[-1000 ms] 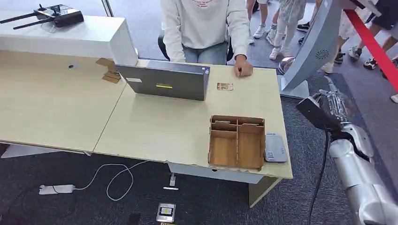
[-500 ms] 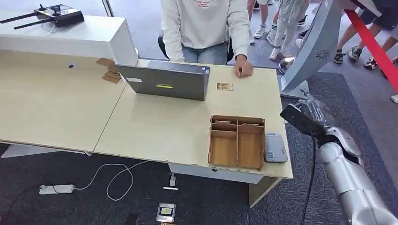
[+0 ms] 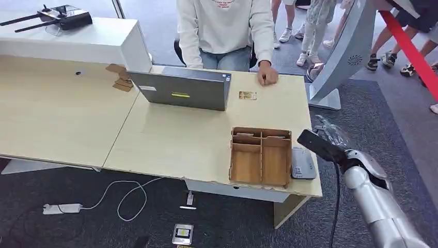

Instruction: Pass the card to the sensor for recognition and then transmit it.

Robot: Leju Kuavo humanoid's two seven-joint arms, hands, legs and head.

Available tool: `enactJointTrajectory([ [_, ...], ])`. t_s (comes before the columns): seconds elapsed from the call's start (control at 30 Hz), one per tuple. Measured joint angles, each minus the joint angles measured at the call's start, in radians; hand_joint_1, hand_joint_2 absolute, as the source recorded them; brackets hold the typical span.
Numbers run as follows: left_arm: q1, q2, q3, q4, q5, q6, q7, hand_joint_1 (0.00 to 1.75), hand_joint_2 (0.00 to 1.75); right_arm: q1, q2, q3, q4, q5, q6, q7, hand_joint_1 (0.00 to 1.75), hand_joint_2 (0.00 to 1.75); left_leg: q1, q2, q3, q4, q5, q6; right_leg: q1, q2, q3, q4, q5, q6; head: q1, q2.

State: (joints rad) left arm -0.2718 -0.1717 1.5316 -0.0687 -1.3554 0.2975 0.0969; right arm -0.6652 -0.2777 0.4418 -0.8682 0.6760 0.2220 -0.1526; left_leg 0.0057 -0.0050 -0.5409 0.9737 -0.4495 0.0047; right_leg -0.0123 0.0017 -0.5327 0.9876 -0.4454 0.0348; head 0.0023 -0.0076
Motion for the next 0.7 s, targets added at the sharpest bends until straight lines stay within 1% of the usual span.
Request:
enactJointTrajectory([
  [0.3, 0.002, 0.003, 0.000, 0.000, 0.013, -0.003, 0.010, 0.00, 0.00, 0.018, -0.023, 0.019, -0.008, -0.005, 0.013, 0.005, 1.75, 1.75, 0.000, 0.000, 0.000, 0.000, 0.000, 0.000, 0.000, 0.000, 0.000, 0.000, 0.000, 0.000, 0.000, 0.000],
  [0.7, 0.011, 0.006, 0.000, 0.000, 0.048, -0.005, -0.019, 0.00, 0.00, 0.033, -0.047, 0.039, -0.008, -0.010, 0.010, 0.003, 1.75, 1.75, 0.000, 0.000, 0.000, 0.000, 0.000, 0.000, 0.000, 0.000, 0.000, 0.000, 0.000, 0.000, 0.000, 0.000],
])
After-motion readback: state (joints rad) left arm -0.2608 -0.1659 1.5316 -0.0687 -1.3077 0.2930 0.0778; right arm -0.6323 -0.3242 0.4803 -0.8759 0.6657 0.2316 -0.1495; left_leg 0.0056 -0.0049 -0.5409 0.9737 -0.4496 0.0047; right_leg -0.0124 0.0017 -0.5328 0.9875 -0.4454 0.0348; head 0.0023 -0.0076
